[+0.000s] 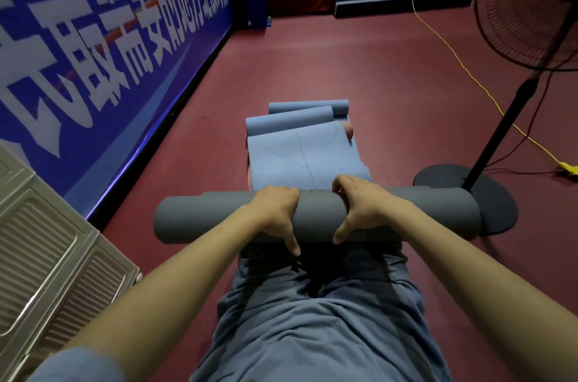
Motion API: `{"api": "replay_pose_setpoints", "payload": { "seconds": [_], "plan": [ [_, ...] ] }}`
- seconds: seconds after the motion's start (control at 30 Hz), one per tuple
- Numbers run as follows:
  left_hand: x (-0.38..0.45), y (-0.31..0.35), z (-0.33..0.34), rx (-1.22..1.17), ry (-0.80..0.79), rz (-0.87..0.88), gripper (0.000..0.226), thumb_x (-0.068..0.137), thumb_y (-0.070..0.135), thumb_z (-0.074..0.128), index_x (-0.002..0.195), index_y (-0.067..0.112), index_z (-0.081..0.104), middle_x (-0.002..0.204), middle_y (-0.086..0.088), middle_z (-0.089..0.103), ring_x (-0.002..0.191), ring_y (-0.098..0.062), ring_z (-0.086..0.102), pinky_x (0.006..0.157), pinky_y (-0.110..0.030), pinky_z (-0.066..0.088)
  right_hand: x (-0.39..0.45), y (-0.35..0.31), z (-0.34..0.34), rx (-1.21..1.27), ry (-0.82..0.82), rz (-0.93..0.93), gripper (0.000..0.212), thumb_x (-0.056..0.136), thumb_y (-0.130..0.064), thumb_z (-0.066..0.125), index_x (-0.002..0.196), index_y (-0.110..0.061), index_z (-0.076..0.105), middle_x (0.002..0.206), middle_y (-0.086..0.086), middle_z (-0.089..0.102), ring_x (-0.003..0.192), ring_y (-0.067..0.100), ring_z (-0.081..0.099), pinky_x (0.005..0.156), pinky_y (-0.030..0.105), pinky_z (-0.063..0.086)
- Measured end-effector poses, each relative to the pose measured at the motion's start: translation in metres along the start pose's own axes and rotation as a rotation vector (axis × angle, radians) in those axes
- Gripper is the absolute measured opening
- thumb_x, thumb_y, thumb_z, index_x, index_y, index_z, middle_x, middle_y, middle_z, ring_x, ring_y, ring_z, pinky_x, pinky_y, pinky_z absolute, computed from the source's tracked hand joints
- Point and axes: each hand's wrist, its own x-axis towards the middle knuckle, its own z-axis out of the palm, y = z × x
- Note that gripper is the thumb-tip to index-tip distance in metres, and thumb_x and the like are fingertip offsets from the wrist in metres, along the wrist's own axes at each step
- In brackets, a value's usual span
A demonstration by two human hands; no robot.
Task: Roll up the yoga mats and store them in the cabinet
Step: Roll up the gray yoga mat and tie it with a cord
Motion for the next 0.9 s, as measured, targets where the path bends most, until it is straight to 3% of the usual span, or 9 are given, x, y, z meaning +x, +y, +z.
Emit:
{"api": "replay_pose_setpoints", "payload": {
  "seconds": [0.17, 0.5, 0.67, 0.83, 0.9],
  "plan": [
    [-0.001, -0.003, -0.005, 0.006, -0.02, 0.016, 0.09, 0.042, 0.069, 0.091, 0.111, 0.026, 0.053, 0.099, 0.005, 0.063, 0.084, -0.021, 0.059, 0.068, -0.035, 0.051, -0.004, -0.005, -0.004, 0.007, -0.028, -0.005, 0.102, 0.038, -0.064, 0.093, 0.122, -0.03, 0.045, 0.117, -0.007, 0.056, 0.1, 0.02, 0.058, 0.086, 0.043, 0.055],
    [-0.016, -0.002, -0.017, -0.184, -0.254, 0.066, 0.08, 0.031, 0.067, 0.093, 0.099, 0.033, 0.067, 0.095, 0.013, 0.071, 0.085, -0.011, 0.067, 0.077, -0.036, 0.061, -0.019, -0.004, -0.009, 0.113, -0.221, 0.031, 0.102, 0.033, -0.071, 0.09, 0.12, -0.031, 0.053, 0.117, -0.008, 0.059, 0.1, 0.014, 0.062, 0.09, 0.04, 0.057],
    [-0.024, 0.001, -0.015, -0.225, -0.327, 0.067, 0.079, 0.03, 0.067, 0.093, 0.097, 0.032, 0.068, 0.095, 0.011, 0.071, 0.087, -0.013, 0.068, 0.081, -0.039, 0.061, -0.031, -0.004, -0.007, 0.138, -0.293, 0.022, 0.088, 0.046, -0.068, 0.09, 0.118, -0.031, 0.057, 0.116, -0.009, 0.062, 0.099, 0.012, 0.062, 0.09, 0.038, 0.056],
    [-0.023, -0.006, -0.007, -0.301, -0.297, 0.068, 0.077, 0.036, 0.064, 0.096, 0.099, 0.031, 0.069, 0.096, 0.012, 0.072, 0.088, -0.012, 0.069, 0.081, -0.038, 0.061, -0.039, 0.002, 0.002, 0.219, -0.18, 0.02, 0.09, 0.047, -0.075, 0.087, 0.121, -0.033, 0.057, 0.12, -0.008, 0.063, 0.102, 0.011, 0.062, 0.092, 0.038, 0.056],
    [-0.018, -0.013, -0.007, -0.319, -0.255, 0.076, 0.087, 0.037, 0.065, 0.096, 0.113, 0.033, 0.066, 0.109, 0.015, 0.069, 0.1, -0.012, 0.066, 0.091, -0.038, 0.058, -0.04, 0.006, 0.002, 0.225, -0.081, 0.021, 0.09, 0.046, -0.08, 0.084, 0.117, -0.033, 0.055, 0.12, -0.009, 0.062, 0.105, 0.014, 0.061, 0.093, 0.04, 0.055]
  ]
}}
